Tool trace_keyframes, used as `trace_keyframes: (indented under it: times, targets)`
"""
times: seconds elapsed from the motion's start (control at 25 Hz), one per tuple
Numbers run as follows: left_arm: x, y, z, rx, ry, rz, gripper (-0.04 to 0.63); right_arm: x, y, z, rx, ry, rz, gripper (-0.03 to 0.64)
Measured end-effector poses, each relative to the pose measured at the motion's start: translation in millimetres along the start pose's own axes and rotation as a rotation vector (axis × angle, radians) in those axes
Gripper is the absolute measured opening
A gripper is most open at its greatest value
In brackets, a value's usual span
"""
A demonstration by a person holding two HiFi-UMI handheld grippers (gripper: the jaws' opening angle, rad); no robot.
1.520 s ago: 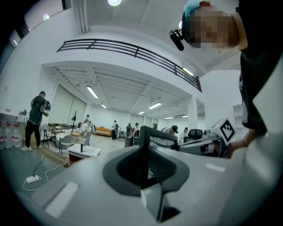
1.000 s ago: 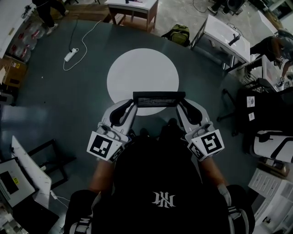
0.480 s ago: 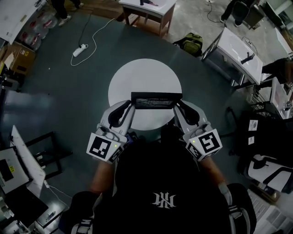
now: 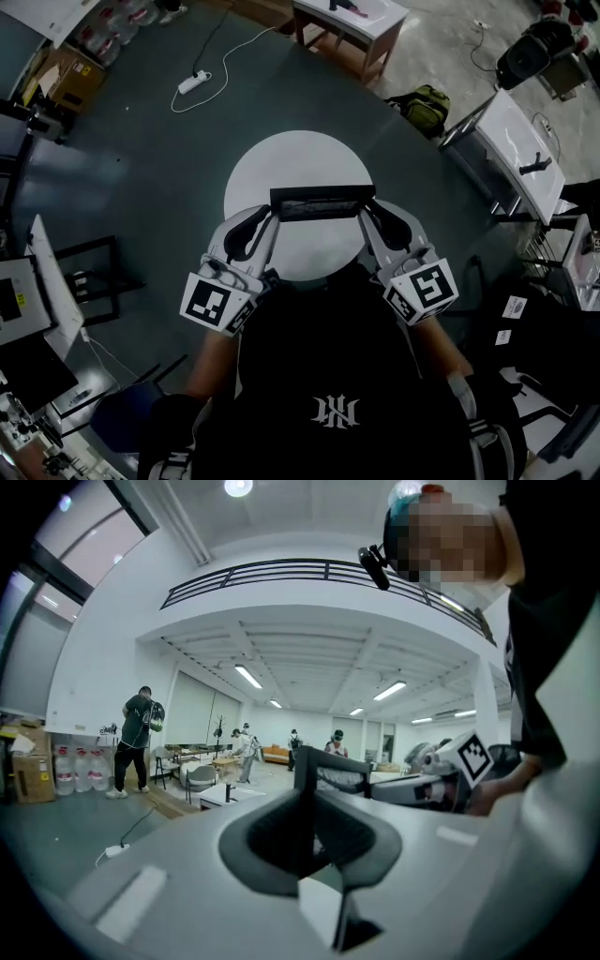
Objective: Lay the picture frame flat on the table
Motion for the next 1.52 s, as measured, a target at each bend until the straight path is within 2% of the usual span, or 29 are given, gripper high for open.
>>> trace_keyframes:
  times: [0.4, 0.56, 0.72, 0.92, 1.16, 1.52]
  targets:
    - [-4.8, -51.0, -14.0, -0.158, -0.014, 0.012, 0.041, -2.3, -31.2, -63.5, -0.164, -0.015, 0.02, 0.034]
    - [-4.1, -54.0, -11.4, -0.204, -0.019, 0.026, 0.041, 6.7, -46.9, -67.5, -0.22, -0.03, 0.045, 0.035]
    - [6.2, -45.6, -2.5, -0.226, 0.008, 0.066, 0.041, 17.5, -61.2, -58.7, -0.242, -0.05, 0.063, 0.034]
    - [19.6, -36.2, 17.5, -0.205, 0.036, 0.094, 0.041, 31.6, -80.3, -44.3, -0.209, -0.077, 0.094, 0.033]
    - [53.4, -25.0, 58.9, -0.129, 0.108, 0.13, 0.04, 55.9, -104.3, -22.7, -0.123, -0.094, 0.156, 0.033]
    - [102.7, -24.6, 97.4, -0.045, 0.153, 0.138, 0.04, 102.9, -115.0, -7.4, -0.035, -0.106, 0.257, 0.033]
Point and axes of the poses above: the fingertips, and each gripper's own axes: y backward along the fingers, z to its left, x out of its underside, the point moved 8 cm from there along y, backward along the fingers, and after that the axes turned 14 degrees about x, right-handed, at the moved point
